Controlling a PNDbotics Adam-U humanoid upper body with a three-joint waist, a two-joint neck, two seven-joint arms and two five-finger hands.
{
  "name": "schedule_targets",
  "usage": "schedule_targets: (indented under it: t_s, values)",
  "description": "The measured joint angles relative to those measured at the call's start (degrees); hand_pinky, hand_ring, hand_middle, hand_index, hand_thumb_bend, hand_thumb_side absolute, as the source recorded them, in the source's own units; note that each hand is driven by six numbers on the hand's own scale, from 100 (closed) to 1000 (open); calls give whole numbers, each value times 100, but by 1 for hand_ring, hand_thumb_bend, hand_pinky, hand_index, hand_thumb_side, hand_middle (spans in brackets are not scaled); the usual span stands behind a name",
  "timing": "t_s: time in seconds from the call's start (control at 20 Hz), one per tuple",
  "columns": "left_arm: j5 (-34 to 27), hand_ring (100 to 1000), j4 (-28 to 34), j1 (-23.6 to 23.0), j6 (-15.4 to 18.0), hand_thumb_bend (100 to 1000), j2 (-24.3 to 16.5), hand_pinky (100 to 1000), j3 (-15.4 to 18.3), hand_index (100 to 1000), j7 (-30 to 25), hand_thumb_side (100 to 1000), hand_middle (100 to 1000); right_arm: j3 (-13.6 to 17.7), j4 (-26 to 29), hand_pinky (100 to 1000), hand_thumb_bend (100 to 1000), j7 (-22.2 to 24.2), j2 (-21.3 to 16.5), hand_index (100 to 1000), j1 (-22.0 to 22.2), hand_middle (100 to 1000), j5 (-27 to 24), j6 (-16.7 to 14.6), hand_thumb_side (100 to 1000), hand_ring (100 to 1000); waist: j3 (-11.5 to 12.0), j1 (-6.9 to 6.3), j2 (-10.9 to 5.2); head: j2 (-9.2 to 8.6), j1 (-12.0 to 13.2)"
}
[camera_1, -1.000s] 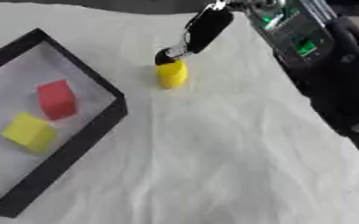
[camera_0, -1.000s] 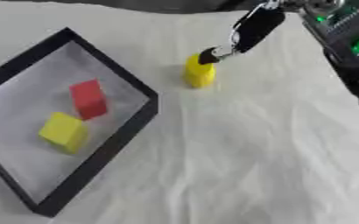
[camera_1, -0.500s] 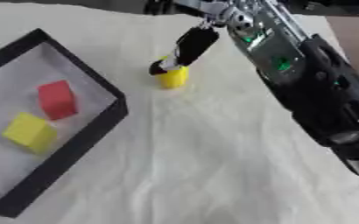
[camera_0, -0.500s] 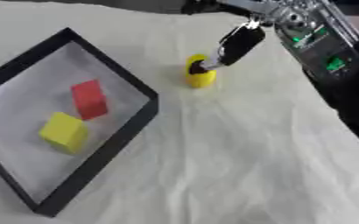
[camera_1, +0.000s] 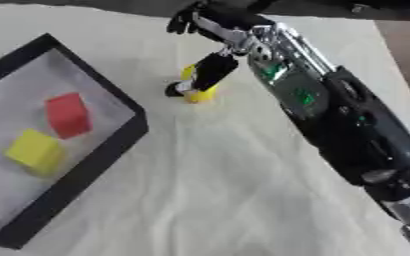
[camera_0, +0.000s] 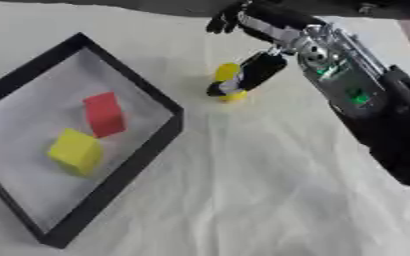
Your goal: Pick up objects on the table and place them in the box.
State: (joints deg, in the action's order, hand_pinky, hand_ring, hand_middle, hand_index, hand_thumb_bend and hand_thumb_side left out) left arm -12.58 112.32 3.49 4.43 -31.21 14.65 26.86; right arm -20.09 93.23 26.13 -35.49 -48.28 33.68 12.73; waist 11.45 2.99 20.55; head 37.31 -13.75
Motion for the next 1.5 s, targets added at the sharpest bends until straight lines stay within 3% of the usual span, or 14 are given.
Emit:
schedule_targets:
  t_s: [0.7, 1.5]
  values:
    - [0, 862, -30, -1, -4, 612, 4, 801, -2, 908, -16, 719, 825, -1, -330, 862, 644, -162, 45, 830, 220, 763, 340, 38, 360, 823, -15, 0, 1, -28, 16]
    - [0, 862, -33, -1, -28, 616, 51, 799, -37, 903, -43, 719, 824, 32, -766, 849, 620, -416, 97, 823, 402, 746, 140, 260, 348, 808, -15, -37, 36, -30, 20]
